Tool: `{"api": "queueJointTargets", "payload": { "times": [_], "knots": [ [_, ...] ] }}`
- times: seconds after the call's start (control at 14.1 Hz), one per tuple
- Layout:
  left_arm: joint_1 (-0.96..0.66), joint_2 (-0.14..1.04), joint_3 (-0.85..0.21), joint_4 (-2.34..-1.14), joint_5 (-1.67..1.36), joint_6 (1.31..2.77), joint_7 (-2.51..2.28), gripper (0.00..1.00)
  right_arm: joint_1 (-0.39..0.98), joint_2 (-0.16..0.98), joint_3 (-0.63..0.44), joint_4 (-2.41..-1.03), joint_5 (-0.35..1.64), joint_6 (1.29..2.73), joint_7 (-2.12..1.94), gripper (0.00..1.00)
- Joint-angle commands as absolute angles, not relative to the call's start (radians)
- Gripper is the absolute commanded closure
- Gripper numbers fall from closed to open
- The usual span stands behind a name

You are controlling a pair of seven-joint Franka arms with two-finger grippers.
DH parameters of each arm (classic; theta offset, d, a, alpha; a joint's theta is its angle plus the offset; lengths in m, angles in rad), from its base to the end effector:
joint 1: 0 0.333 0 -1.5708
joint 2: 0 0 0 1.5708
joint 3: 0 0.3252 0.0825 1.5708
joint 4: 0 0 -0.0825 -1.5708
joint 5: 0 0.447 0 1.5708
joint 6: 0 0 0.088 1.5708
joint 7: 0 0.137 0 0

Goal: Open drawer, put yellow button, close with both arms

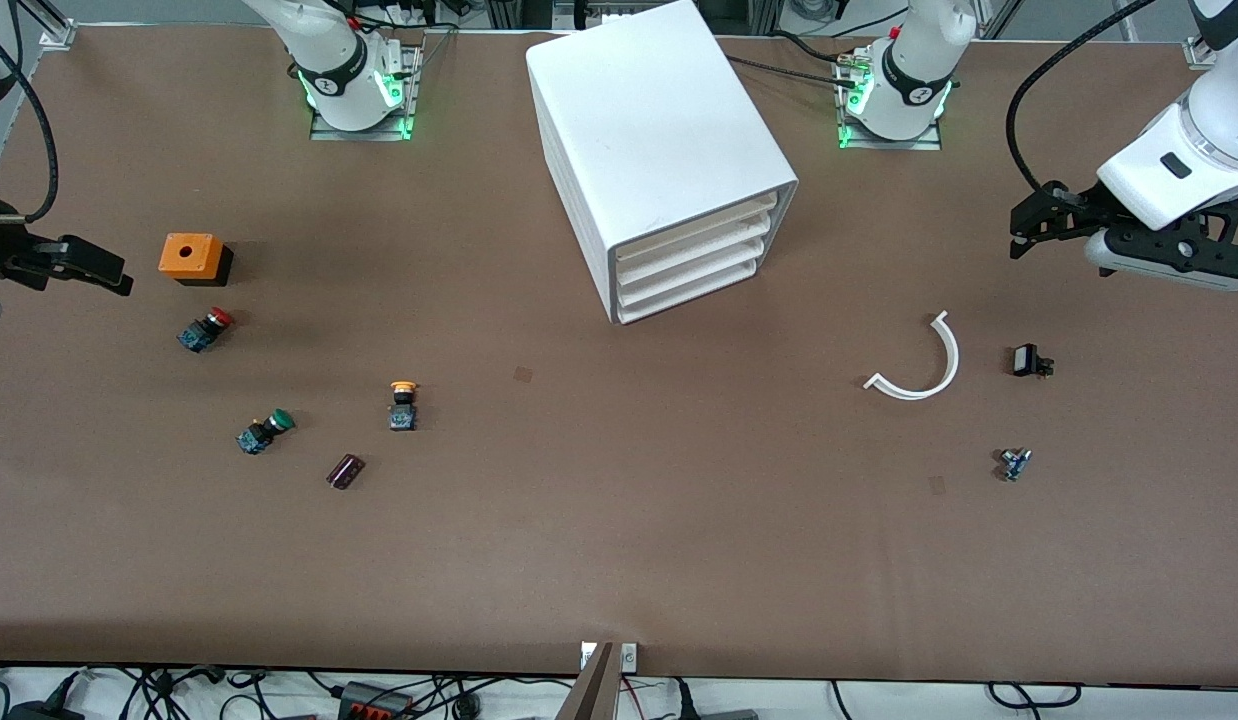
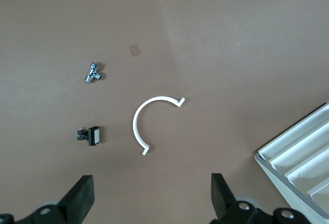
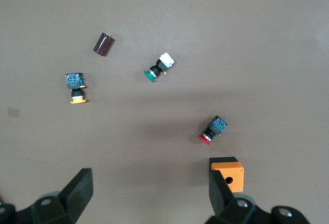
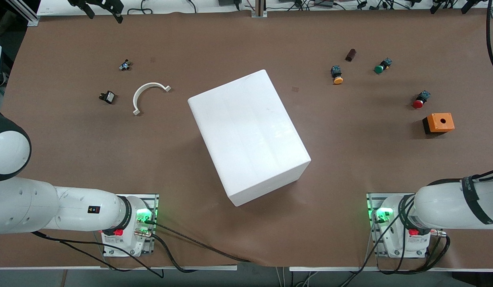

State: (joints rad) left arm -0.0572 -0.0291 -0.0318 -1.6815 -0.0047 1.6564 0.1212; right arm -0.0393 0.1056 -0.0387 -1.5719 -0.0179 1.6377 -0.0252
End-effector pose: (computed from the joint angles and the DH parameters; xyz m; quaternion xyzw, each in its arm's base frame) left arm 0.6113 -0.0554 0.5696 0.9945 -0.1047 0.0020 0.0018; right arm 0.6499 -0.0521 0.5418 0.9994 -0.0255 -0.0204 0.0099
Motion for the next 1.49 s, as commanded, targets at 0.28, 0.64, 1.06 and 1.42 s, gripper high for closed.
{"api": "queueJointTargets", "payload": {
  "times": [0.28,0.64,1.06,1.42],
  "knots": [
    [-0.063,-0.015,-0.026,-1.649,-0.021,1.631,0.118,0.00,-0.055,0.090,-0.028,-1.597,-0.018,1.635,-0.051,0.00],
    [-0.066,-0.017,-0.026,-1.649,-0.021,1.631,0.107,0.00,-0.054,0.130,-0.028,-1.595,-0.018,1.637,-0.057,0.00],
    [-0.080,0.017,-0.029,-1.649,-0.109,1.453,0.114,0.00,-0.020,0.251,-0.020,-1.592,0.032,1.690,-0.041,0.00],
    [-0.160,0.152,-0.037,-1.655,-0.201,1.292,0.115,0.00,0.089,0.374,-0.020,-1.583,0.032,1.770,-0.040,0.00]
  ]
}}
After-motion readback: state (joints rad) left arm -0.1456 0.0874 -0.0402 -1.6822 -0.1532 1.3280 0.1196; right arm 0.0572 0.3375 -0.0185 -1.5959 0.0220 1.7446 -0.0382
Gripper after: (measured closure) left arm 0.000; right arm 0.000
